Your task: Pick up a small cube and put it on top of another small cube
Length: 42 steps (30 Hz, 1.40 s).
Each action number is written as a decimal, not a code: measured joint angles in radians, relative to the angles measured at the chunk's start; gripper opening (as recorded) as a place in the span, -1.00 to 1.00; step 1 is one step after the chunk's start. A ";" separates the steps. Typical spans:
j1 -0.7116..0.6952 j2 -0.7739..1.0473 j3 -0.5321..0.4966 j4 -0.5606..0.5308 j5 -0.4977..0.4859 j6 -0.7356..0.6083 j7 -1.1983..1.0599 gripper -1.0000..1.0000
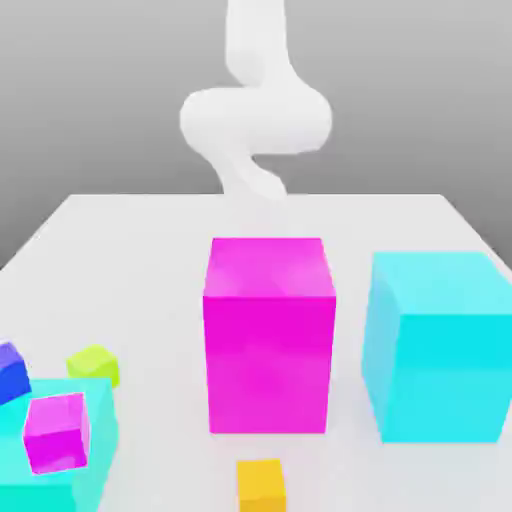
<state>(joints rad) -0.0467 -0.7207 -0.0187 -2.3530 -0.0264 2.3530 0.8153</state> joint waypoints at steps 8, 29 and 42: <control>-0.167 0.300 -0.104 -0.189 -0.078 0.196 0.043 0.00; -0.512 0.992 -0.084 -0.418 0.280 0.684 -0.237 -1.00; -0.461 0.768 -0.187 -0.435 0.060 0.469 -0.089 -1.00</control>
<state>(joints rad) -0.5081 0.0472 -0.2059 -2.7878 0.0336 2.8221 0.7265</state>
